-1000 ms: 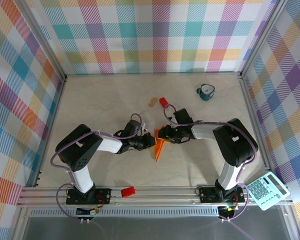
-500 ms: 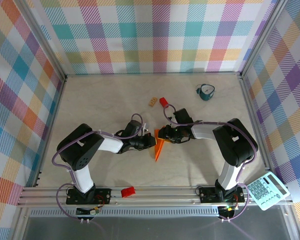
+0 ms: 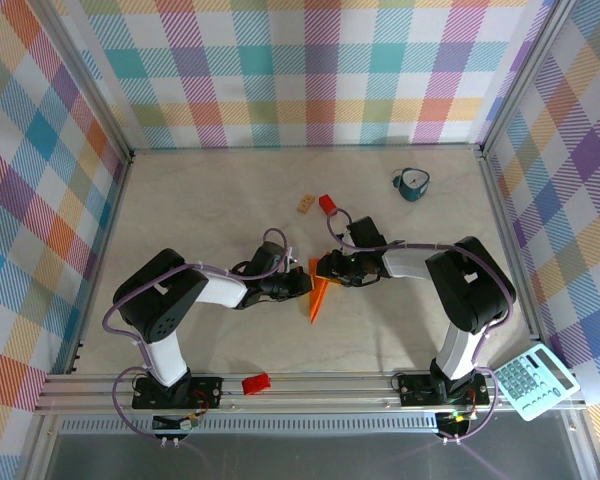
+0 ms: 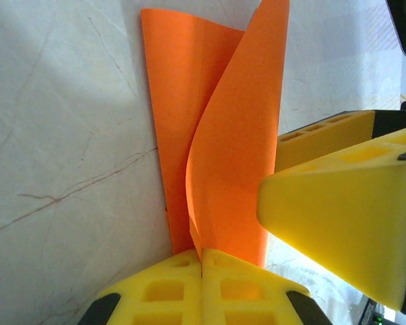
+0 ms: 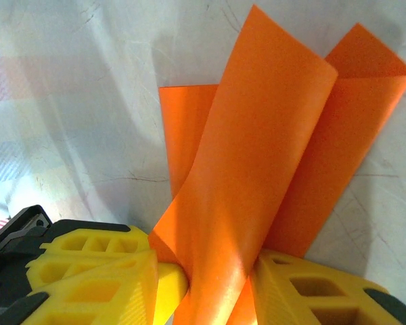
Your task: Fold a paper plane with a square sheet of paper (fold left side to right side)
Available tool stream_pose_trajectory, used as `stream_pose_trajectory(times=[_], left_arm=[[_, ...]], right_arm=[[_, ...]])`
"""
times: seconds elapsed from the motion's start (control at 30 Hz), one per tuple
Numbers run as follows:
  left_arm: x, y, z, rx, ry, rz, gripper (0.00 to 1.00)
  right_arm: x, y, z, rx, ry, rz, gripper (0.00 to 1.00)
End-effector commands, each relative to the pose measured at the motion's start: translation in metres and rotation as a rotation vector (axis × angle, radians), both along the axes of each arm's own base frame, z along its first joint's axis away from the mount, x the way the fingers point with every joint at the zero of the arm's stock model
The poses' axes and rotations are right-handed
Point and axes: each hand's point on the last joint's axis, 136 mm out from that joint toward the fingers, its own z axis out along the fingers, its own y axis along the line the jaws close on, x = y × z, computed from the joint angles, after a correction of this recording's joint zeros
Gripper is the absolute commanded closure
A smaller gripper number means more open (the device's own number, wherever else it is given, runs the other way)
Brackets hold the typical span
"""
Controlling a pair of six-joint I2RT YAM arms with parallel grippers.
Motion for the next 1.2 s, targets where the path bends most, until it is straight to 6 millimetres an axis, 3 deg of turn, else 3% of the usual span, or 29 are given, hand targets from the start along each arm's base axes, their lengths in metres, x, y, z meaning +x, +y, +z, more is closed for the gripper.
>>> stream_pose_trajectory(times=[0.0, 0.3, 0.97, 1.17], left_arm=[[-0.034, 0.014, -0.037, 0.118, 0.112, -0.020, 1.00], [-0.039, 0.019, -0.039, 0.134, 0.121, -0.007, 1.00], [-0.037, 0.016, -0.040, 0.129, 0.122, -0.013, 1.00], [-0.037, 0.014, -0.039, 0.122, 0.121, -0.018, 1.00]], right_arm=[[-0.007, -0.001, -0.005, -0.012, 0.014, 0.003, 0.59], [-0.001, 0.002, 0.009, 0.017, -0.017, -0.009, 0.60], [-0.006, -0.010, 0.006, -0.043, -0.003, -0.020, 0.60], [-0.007, -0.012, 0.021, -0.039, -0.037, -0.011, 0.60]])
